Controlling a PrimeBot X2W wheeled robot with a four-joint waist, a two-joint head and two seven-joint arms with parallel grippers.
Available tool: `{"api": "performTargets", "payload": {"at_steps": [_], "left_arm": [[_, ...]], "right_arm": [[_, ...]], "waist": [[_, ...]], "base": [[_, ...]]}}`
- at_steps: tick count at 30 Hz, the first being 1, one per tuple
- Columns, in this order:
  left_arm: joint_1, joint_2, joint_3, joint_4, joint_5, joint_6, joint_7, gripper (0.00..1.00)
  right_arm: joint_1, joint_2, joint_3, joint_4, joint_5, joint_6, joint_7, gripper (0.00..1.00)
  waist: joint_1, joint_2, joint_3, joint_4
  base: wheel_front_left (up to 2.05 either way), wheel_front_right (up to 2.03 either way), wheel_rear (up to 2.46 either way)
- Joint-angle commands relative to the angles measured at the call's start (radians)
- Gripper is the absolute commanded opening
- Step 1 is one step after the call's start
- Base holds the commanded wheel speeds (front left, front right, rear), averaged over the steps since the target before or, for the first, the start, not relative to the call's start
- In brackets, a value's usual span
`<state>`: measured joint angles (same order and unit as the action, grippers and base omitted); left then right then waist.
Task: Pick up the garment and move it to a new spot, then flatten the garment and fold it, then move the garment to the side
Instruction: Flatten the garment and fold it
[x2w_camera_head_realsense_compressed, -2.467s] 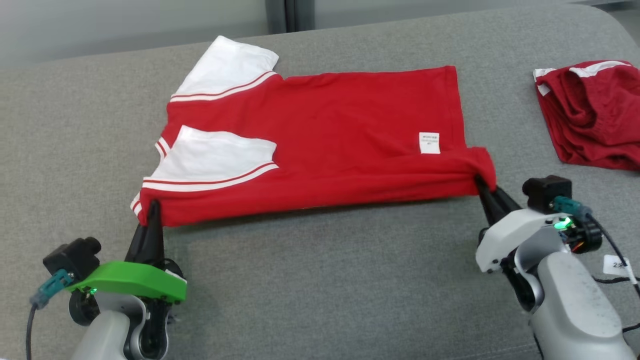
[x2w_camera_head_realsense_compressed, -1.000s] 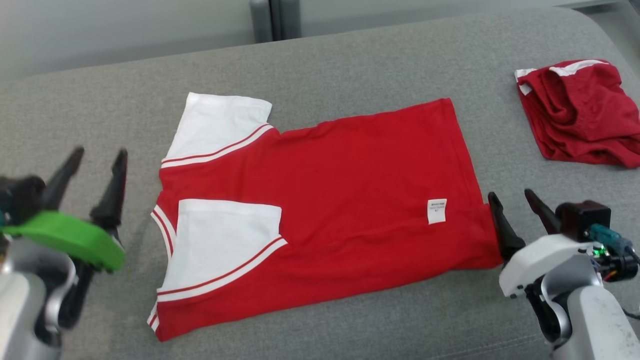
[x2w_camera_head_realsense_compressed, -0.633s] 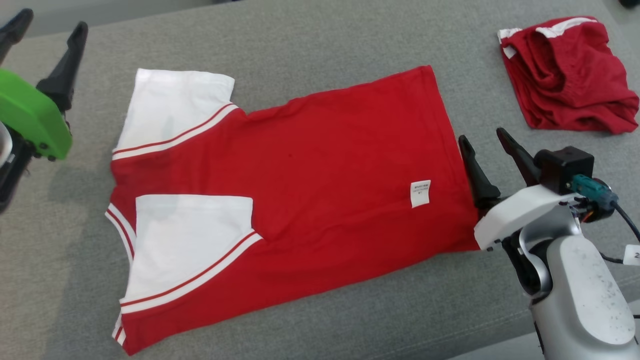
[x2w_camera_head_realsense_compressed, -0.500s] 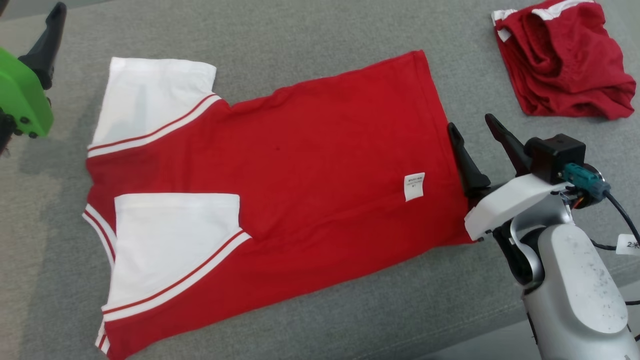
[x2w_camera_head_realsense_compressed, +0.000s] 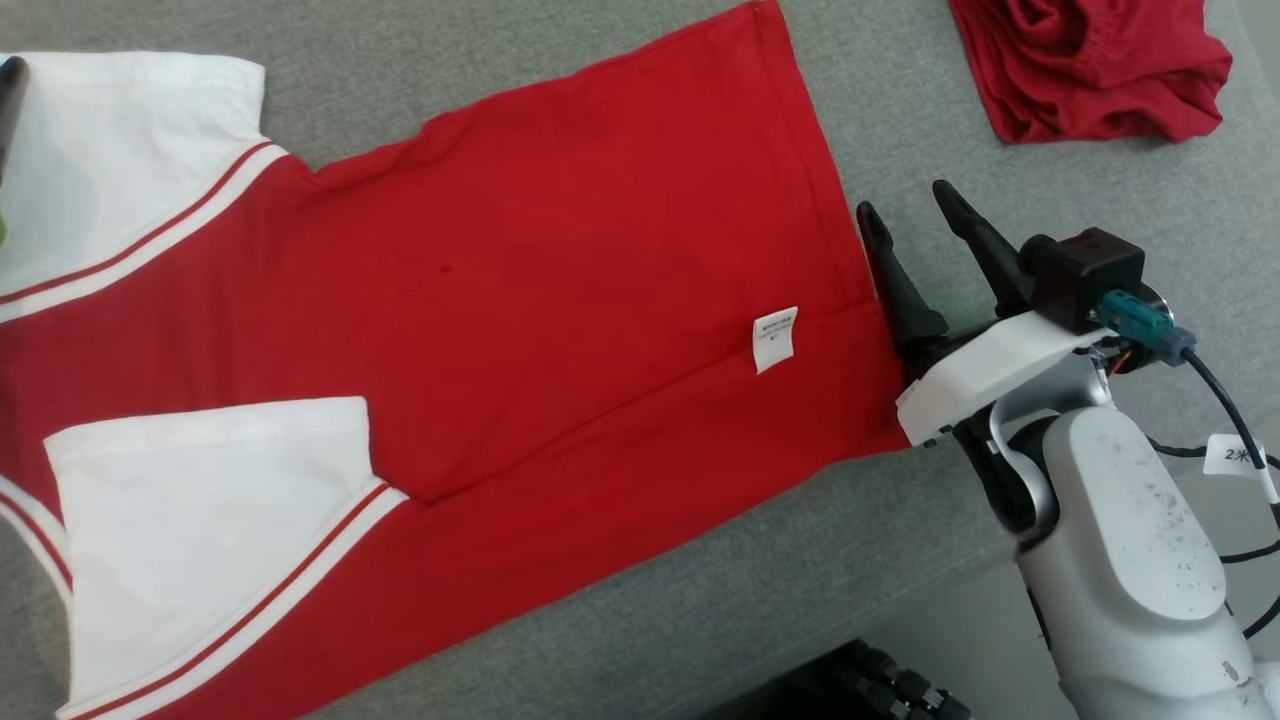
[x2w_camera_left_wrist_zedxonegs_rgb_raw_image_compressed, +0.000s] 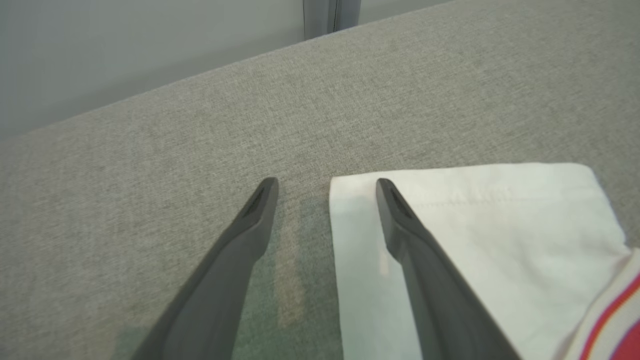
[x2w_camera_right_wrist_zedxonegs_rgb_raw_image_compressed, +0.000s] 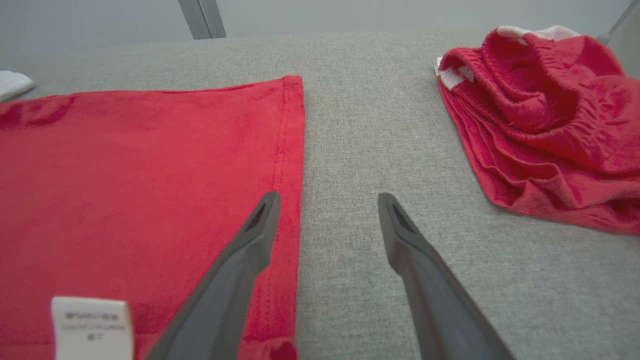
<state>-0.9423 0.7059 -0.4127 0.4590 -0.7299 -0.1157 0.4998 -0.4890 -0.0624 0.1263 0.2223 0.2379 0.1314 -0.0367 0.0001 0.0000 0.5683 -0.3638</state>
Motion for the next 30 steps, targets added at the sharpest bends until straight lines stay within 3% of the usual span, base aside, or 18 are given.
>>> {"api": "performTargets", "payload": {"at_steps": [1, 6, 7, 9, 10, 11, 22, 30], "left_arm": [[-0.006, 0.015, 0.004, 0.006, -0.006, -0.004, 0.01, 1.0], [0.018, 0.018, -0.012, 0.011, -0.039, -0.007, 0.074, 1.0], [0.021, 0.019, -0.017, 0.006, -0.041, -0.008, 0.084, 0.94], [0.03, 0.017, -0.025, -0.007, -0.052, -0.009, 0.101, 0.44], [0.033, 0.015, -0.028, -0.017, -0.056, -0.01, 0.107, 0.27], [0.035, 0.016, -0.03, -0.026, -0.056, -0.01, 0.108, 0.01], [-0.007, 0.0, -0.038, -0.121, -0.003, -0.003, 0.001, 0.0], [-0.037, -0.036, -0.079, -0.186, 0.023, -0.011, -0.078, 0.0]], "right_arm": [[-0.014, 0.001, 0.0, 0.007, 0.003, -0.002, -0.008, 1.0], [-0.024, 0.002, -0.004, 0.022, 0.002, -0.002, -0.018, 1.0], [-0.026, 0.001, -0.005, 0.023, 0.002, -0.002, -0.019, 1.0], [-0.034, 0.002, -0.004, 0.024, 0.002, -0.002, -0.021, 1.0], [-0.039, 0.001, -0.004, 0.024, 0.003, -0.002, -0.023, 1.0], [-0.042, 0.0, -0.004, 0.023, 0.004, -0.002, -0.024, 1.0], [-0.153, -0.057, -0.007, 0.038, -0.005, -0.002, 0.009, 1.0], [-0.326, -0.12, 0.002, 0.183, -0.013, -0.002, 0.057, 1.0]], "waist": [[-0.0001, 0.0, 0.038, -0.037], [-0.0001, 0.0, 0.041, -0.036], [-0.0001, 0.0, 0.041, -0.035], [-0.0001, 0.0, 0.041, -0.032], [-0.0001, 0.0, 0.041, -0.029], [-0.0001, 0.0, 0.041, -0.028], [-0.0001, 0.0, 0.02, 0.038], [-0.0001, 0.0, 0.004, 0.115]], "base": [[0.0, 0.0, 0.0], [0.0, 0.0, 0.0], [0.0, 0.0, 0.0], [0.0, 0.0, 0.0], [0.0, 0.0, 0.0], [0.0, 0.0, 0.0], [0.0, 0.0, 0.0], [0.0, 0.0, 0.0]]}}
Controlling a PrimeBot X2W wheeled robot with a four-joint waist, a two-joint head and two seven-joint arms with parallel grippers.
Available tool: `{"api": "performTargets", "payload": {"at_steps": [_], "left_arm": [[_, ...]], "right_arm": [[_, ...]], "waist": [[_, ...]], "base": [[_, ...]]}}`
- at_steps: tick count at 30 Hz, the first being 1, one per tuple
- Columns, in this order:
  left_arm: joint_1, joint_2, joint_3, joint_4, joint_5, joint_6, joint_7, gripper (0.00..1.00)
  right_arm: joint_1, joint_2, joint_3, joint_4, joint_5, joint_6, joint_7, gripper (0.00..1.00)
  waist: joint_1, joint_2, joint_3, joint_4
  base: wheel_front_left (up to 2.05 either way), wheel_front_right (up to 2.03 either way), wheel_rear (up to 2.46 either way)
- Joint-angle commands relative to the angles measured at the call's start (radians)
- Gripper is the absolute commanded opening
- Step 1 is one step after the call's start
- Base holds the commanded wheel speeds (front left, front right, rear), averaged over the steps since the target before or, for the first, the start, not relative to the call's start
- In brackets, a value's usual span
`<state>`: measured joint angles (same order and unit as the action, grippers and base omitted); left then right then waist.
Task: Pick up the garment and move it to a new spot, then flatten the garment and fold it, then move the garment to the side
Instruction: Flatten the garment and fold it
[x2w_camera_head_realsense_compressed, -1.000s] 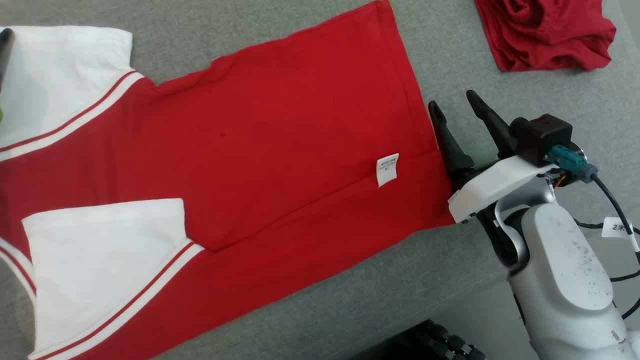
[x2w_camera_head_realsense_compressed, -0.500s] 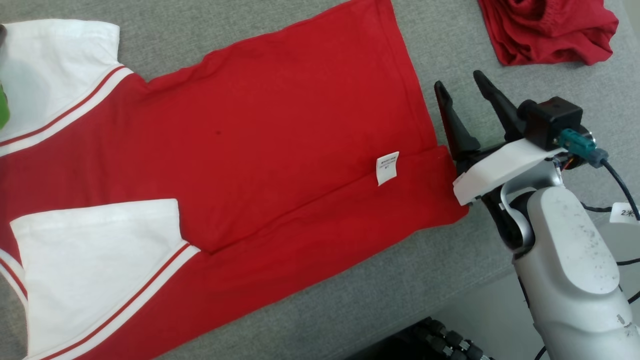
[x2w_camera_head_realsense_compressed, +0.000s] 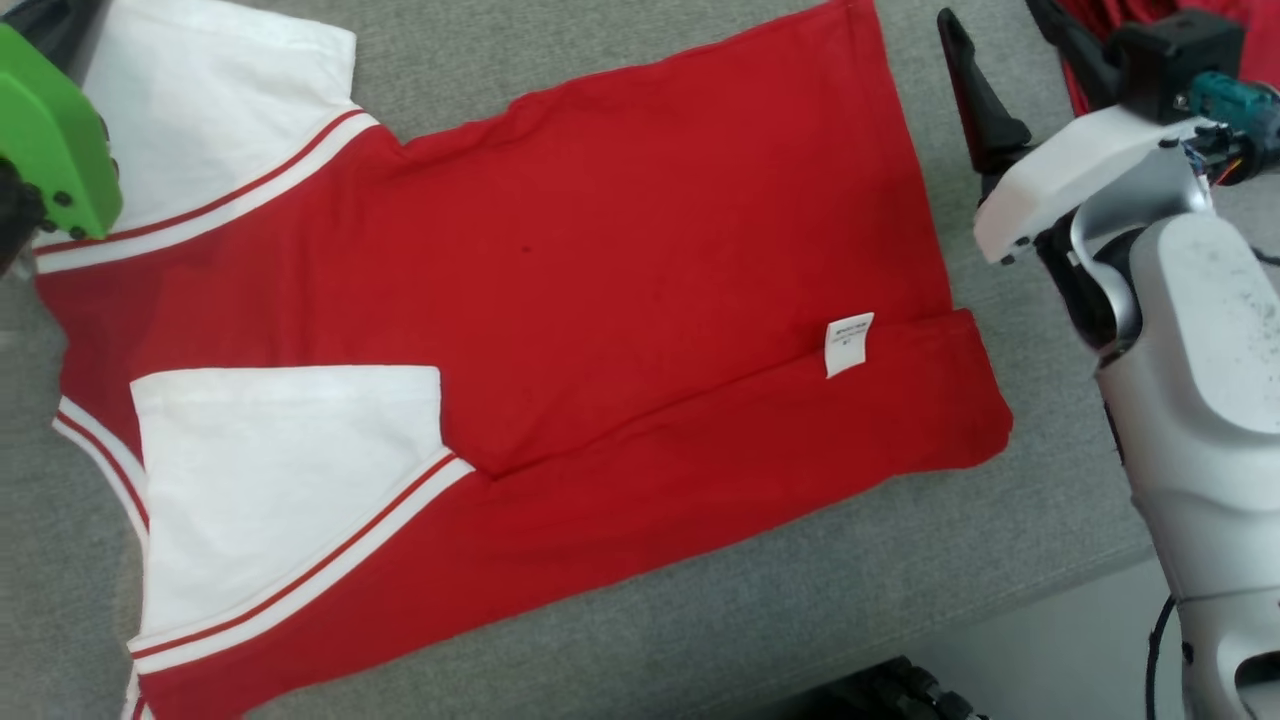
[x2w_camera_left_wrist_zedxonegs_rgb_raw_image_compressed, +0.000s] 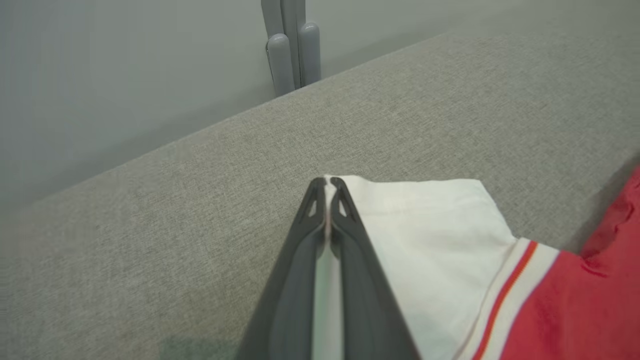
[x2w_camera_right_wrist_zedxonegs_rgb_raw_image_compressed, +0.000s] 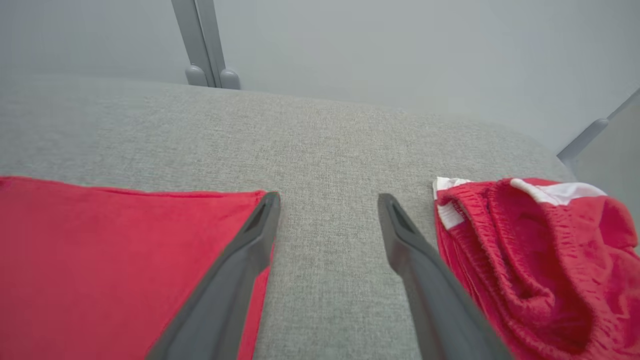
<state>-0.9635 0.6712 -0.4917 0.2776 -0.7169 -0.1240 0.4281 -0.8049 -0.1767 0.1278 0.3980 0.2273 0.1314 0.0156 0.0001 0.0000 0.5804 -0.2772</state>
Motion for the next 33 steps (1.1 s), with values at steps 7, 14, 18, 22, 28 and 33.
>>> {"api": "performTargets", "payload": {"at_steps": [7, 14, 18, 22, 28, 33], "left_arm": [[-0.024, -0.019, -0.043, -0.069, 0.006, -0.006, -0.055, 0.0], [-0.017, -0.03, -0.073, -0.1, -0.008, -0.008, -0.098, 0.0], [-0.012, -0.027, -0.086, -0.103, -0.014, -0.008, -0.109, 0.0], [-0.018, -0.02, -0.096, -0.097, -0.022, -0.008, -0.122, 0.0], [-0.037, -0.019, -0.111, -0.085, -0.034, -0.008, -0.15, 0.0], [-0.028, -0.028, -0.113, -0.061, -0.056, -0.008, -0.194, 0.0]], "right_arm": [[-0.122, -0.048, 0.044, 0.19, 0.005, -0.002, 0.047, 1.0], [-0.19, -0.065, 0.122, 0.316, 0.05, -0.002, 0.051, 1.0], [-0.214, -0.072, 0.173, 0.365, 0.082, -0.002, 0.055, 1.0], [-0.227, -0.074, 0.214, 0.404, 0.111, -0.001, 0.052, 0.26], [-0.265, -0.079, 0.224, 0.455, 0.135, -0.002, 0.019, 0.0], [-0.286, -0.076, 0.235, 0.478, 0.126, -0.002, -0.071, 0.0]], "waist": [[-0.0001, 0.0, -0.009, 0.089], [-0.0001, 0.0, -0.005, 0.128], [-0.0001, 0.0, -0.004, 0.138], [-0.0001, 0.0, -0.005, 0.142], [-0.0001, 0.0, -0.015, 0.143], [-0.0001, 0.0, -0.049, 0.147]], "base": [[0.0, 0.0, 0.0], [0.0, 0.0, 0.0], [0.0, 0.0, 0.0], [0.0, 0.0, 0.0], [0.0, 0.0, 0.0], [0.0, 0.0, 0.0]]}}
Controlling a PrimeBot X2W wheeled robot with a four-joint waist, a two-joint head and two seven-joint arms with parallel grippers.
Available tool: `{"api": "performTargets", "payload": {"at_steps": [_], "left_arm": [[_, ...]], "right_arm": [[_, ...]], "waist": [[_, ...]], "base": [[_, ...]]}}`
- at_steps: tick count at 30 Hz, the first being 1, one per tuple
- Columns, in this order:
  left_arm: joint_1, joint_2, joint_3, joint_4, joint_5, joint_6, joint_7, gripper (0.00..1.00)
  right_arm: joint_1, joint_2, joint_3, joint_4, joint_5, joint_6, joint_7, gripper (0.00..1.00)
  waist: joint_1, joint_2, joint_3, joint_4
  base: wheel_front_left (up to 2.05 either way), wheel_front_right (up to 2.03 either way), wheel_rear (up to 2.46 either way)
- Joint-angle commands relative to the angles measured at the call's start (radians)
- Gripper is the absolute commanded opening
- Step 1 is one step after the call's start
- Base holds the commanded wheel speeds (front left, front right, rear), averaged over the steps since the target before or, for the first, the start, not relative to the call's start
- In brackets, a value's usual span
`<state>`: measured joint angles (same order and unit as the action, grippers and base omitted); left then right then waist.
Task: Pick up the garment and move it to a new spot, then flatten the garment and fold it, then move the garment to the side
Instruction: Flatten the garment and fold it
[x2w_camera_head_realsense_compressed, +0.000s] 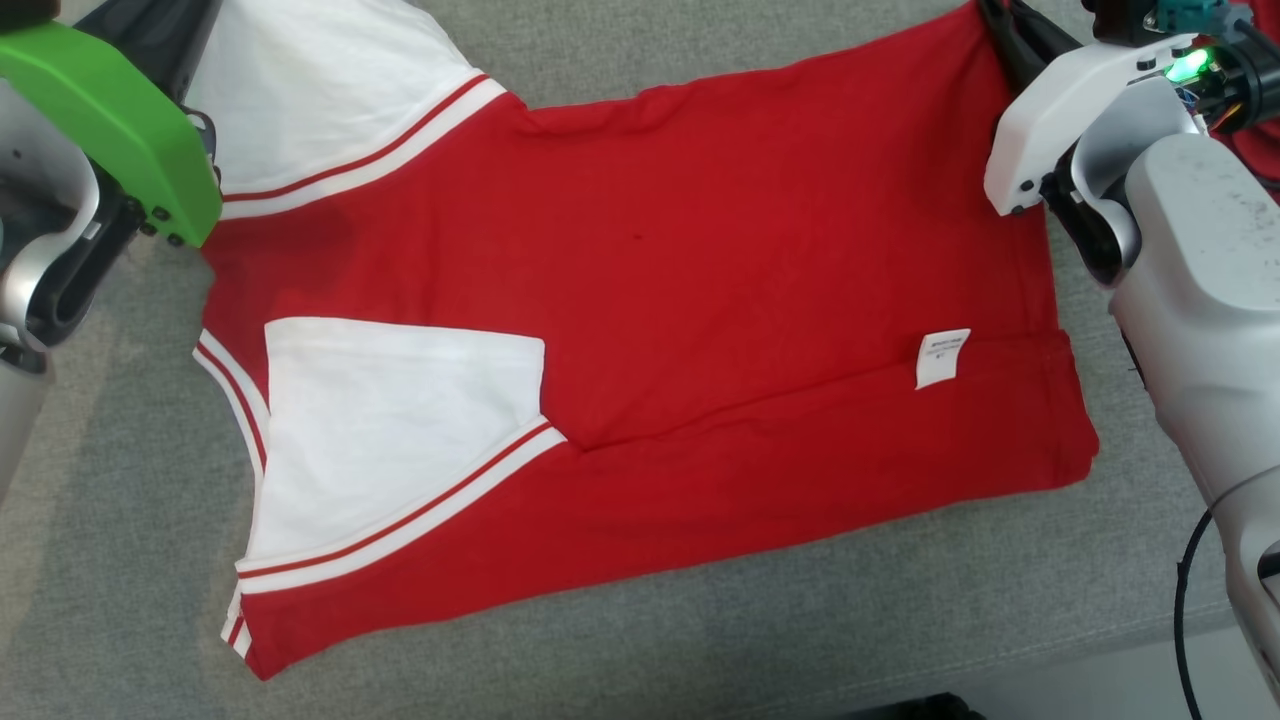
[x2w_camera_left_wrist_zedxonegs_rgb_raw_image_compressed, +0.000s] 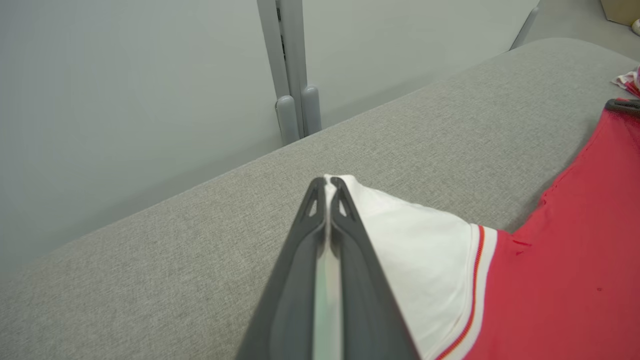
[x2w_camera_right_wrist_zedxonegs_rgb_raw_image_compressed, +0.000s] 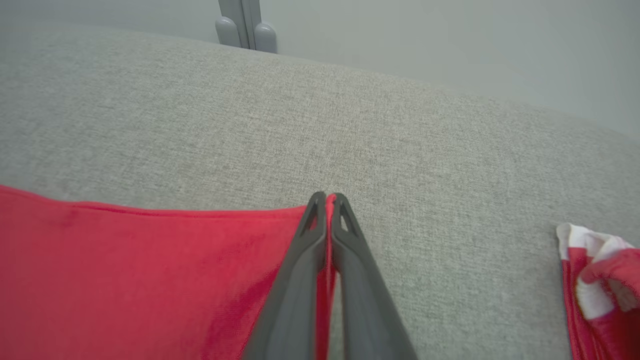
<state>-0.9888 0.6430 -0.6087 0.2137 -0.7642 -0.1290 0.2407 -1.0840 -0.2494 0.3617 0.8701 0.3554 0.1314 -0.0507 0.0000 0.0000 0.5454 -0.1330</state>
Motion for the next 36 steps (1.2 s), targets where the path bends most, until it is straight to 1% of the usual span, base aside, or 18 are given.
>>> {"api": "performTargets", "payload": {"at_steps": [1, 5, 8, 12, 16, 20, 25, 30, 36], "left_arm": [[0.007, -0.004, 0.007, 0.006, -0.016, -0.003, -0.016, 0.0], [0.078, 0.002, 0.006, -0.001, -0.038, -0.003, -0.068, 0.0], [0.16, 0.011, 0.004, -0.029, -0.045, 0.005, -0.12, 0.0], [0.289, 0.017, 0.001, -0.081, -0.065, 0.031, -0.176, 0.0], [0.423, 0.026, 0.007, -0.141, -0.086, 0.073, -0.23, 0.0], [0.539, 0.025, 0.005, -0.192, -0.102, 0.11, -0.273, 0.0], [0.657, 0.005, 0.003, -0.223, -0.139, 0.144, -0.318, 0.0], [0.73, -0.02, -0.006, -0.209, -0.163, 0.158, -0.35, 0.0], [0.789, -0.043, -0.003, -0.17, -0.195, 0.152, -0.39, 0.0]], "right_arm": [[-0.004, -0.002, 0.006, 0.009, 0.0, -0.002, -0.018, 0.0], [0.034, -0.001, 0.034, 0.014, 0.015, -0.002, -0.075, 0.0], [0.076, -0.014, 0.055, 0.001, 0.03, -0.002, -0.115, 0.0], [0.152, -0.035, 0.068, -0.028, 0.052, -0.002, -0.151, 0.0], [0.239, -0.058, 0.062, -0.073, 0.067, -0.002, -0.171, 0.0], [0.332, -0.07, 0.046, -0.115, 0.069, -0.002, -0.179, 0.0], [0.445, -0.068, -0.006, -0.167, 0.072, -0.002, -0.179, 0.0], [0.529, -0.053, -0.05, -0.196, 0.053, -0.002, -0.17, 0.0], [0.596, -0.032, -0.1, -0.212, 0.025, -0.002, -0.166, 0.0]], "waist": [[0.0, 0.0, -0.024, 0.004], [0.0, 0.0, -0.072, 0.007], [0.0, 0.0, -0.114, 0.013], [0.0, 0.0, -0.166, 0.024], [0.0, 0.0, -0.211, 0.035], [0.0, 0.0, -0.246, 0.046], [0.0, 0.0, -0.277, 0.051], [0.0, 0.0, -0.293, 0.047], [0.0, 0.0, -0.305, 0.04]], "base": [[0.0, 0.0, 0.0], [0.0, 0.0, 0.0], [0.0, 0.0, 0.0], [0.0, 0.0, 0.0], [0.0, 0.0, 0.0], [0.0, 0.0, 0.0], [0.0, 0.0, 0.0], [0.0, 0.0, 0.0], [0.0, 0.0, 0.0]]}}
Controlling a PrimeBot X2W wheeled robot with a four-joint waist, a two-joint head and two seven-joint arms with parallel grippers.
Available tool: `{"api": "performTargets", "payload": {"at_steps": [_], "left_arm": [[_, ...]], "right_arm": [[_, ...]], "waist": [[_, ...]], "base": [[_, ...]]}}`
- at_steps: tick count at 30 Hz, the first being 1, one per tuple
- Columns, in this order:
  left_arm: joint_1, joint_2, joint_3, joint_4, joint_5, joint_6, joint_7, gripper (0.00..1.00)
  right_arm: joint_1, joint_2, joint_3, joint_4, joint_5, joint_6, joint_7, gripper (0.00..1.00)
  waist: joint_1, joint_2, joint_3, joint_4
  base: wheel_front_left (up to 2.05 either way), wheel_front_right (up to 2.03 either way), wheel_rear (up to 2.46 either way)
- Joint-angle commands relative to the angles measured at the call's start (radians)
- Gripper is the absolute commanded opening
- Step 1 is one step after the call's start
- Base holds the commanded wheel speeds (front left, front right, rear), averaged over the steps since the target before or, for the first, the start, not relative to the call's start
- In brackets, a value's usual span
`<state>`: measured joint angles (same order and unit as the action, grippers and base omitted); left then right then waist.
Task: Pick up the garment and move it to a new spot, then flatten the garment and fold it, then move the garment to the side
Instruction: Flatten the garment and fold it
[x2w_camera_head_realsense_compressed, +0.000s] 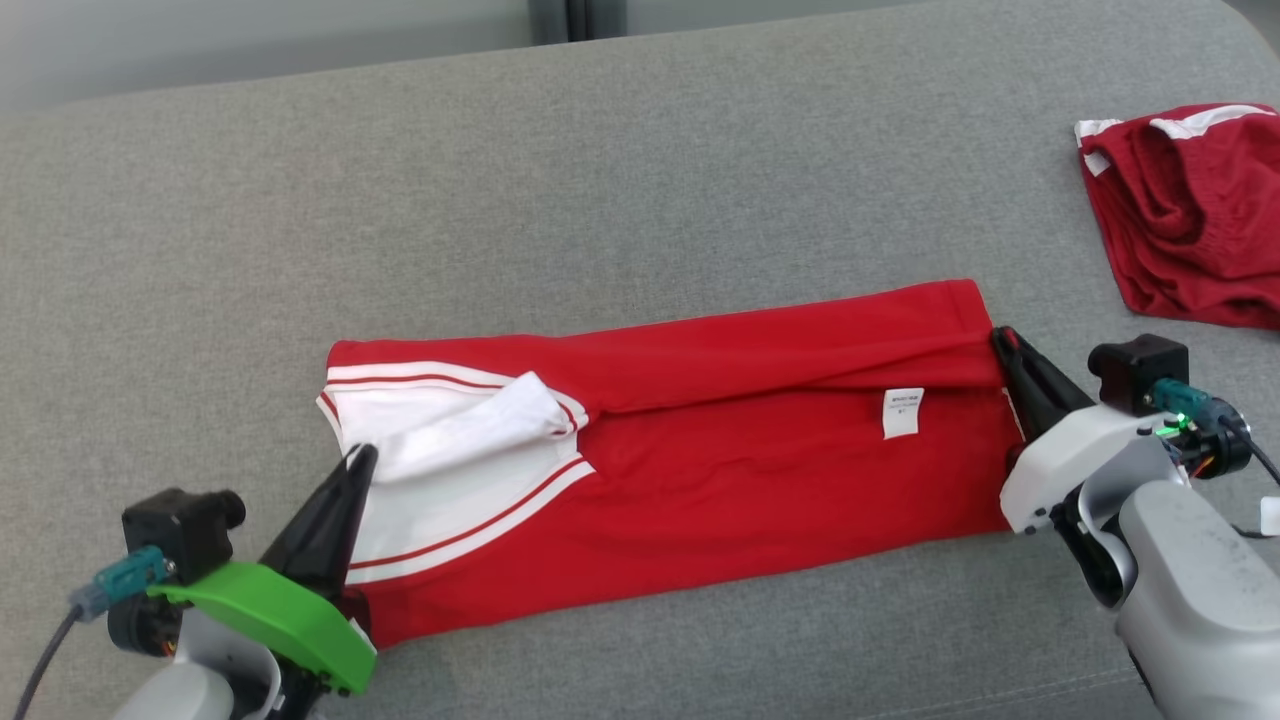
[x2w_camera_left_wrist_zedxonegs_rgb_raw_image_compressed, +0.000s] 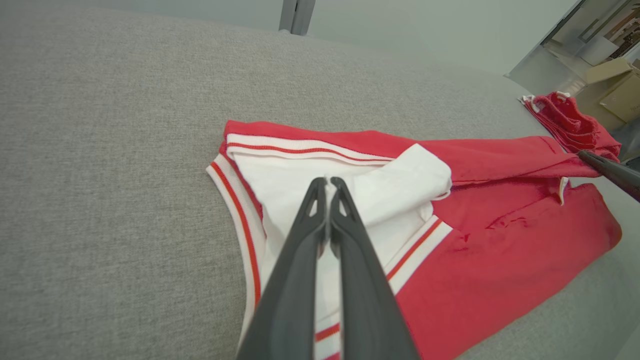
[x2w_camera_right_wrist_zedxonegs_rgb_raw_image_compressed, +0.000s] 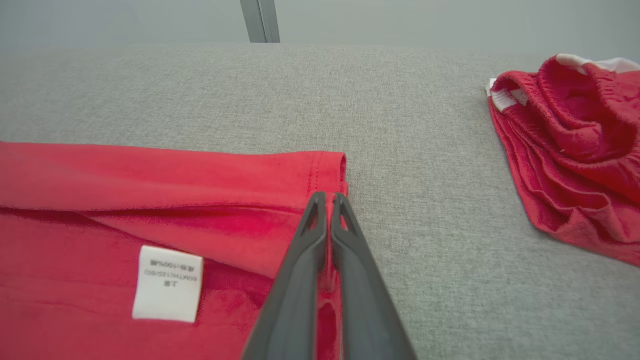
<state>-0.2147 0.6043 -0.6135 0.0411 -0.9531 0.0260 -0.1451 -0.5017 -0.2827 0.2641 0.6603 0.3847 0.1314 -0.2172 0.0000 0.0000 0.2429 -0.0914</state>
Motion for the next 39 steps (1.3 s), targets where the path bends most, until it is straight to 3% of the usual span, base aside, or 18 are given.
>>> {"api": "performTargets", "payload": {"at_steps": [1, 2, 3, 4, 5, 6, 7, 20, 25, 33, 39], "left_arm": [[0.025, -0.008, 0.0, 0.011, -0.01, -0.004, -0.009, 0.0], [0.031, -0.011, -0.003, 0.017, -0.011, -0.006, -0.014, 0.0], [0.04, -0.017, -0.006, 0.025, -0.017, -0.006, -0.019, 0.0], [0.046, -0.018, -0.011, 0.035, -0.012, -0.005, -0.022, 0.0], [0.05, -0.021, -0.013, 0.047, 0.0, 0.0, -0.032, 0.35], [0.054, -0.027, -0.014, 0.055, 0.005, 0.003, -0.042, 0.91], [0.061, -0.038, -0.009, 0.067, 0.002, 0.007, -0.054, 1.0], [0.121, -0.147, 0.115, 0.1, 0.077, 0.027, -0.12, 1.0], [0.142, -0.208, 0.188, 0.091, 0.122, 0.009, -0.12, 1.0], [0.149, -0.26, 0.212, 0.121, 0.177, -0.028, -0.12, 1.0], [0.158, -0.276, 0.226, 0.142, 0.194, -0.045, -0.12, 1.0]], "right_arm": [[0.025, 0.007, -0.012, -0.005, -0.009, -0.002, 0.0, 0.0], [0.034, 0.011, -0.019, -0.006, -0.012, -0.002, 0.001, 0.05], [0.045, 0.018, -0.028, -0.008, -0.017, -0.002, 0.0, 0.29], [0.052, 0.023, -0.036, -0.01, -0.022, -0.002, -0.002, 0.73], [0.062, 0.03, -0.045, -0.014, -0.026, -0.002, -0.004, 1.0], [0.071, 0.037, -0.053, -0.017, -0.028, -0.002, -0.007, 1.0], [0.081, 0.044, -0.066, -0.021, -0.03, -0.002, -0.01, 1.0], [0.179, 0.08, -0.246, -0.096, -0.084, -0.002, -0.009, 1.0], [0.132, 0.094, -0.302, -0.105, -0.118, -0.002, 0.028, 1.0], [0.072, 0.096, -0.31, 0.012, -0.179, -0.002, 0.098, 1.0], [0.113, 0.113, -0.29, 0.102, -0.213, -0.002, 0.067, 1.0]], "waist": [[0.0, 0.0, -0.005, -0.002], [0.0, 0.0, -0.008, -0.003], [0.0, 0.0, -0.014, -0.004], [0.0, 0.0, -0.017, -0.004], [0.0, 0.0, -0.022, -0.005], [0.0, 0.0, -0.027, -0.005], [0.0, 0.0, -0.033, -0.005], [0.0, 0.0, -0.096, 0.018], [0.0, 0.0, -0.094, 0.042], [0.0, 0.0, -0.086, 0.089], [0.0, 0.0, -0.095, 0.103]], "base": [[0.0, 0.0, 0.0], [0.0, 0.0, 0.0], [0.0, 0.0, 0.0], [0.0, 0.0, 0.0], [0.0, 0.0, 0.0], [0.0, 0.0, 0.0], [0.0, 0.0, 0.0], [0.0, 0.0, 0.0], [0.0, 0.0, 0.0], [0.0, 0.0, 0.0], [0.0, 0.0, 0.0]]}}
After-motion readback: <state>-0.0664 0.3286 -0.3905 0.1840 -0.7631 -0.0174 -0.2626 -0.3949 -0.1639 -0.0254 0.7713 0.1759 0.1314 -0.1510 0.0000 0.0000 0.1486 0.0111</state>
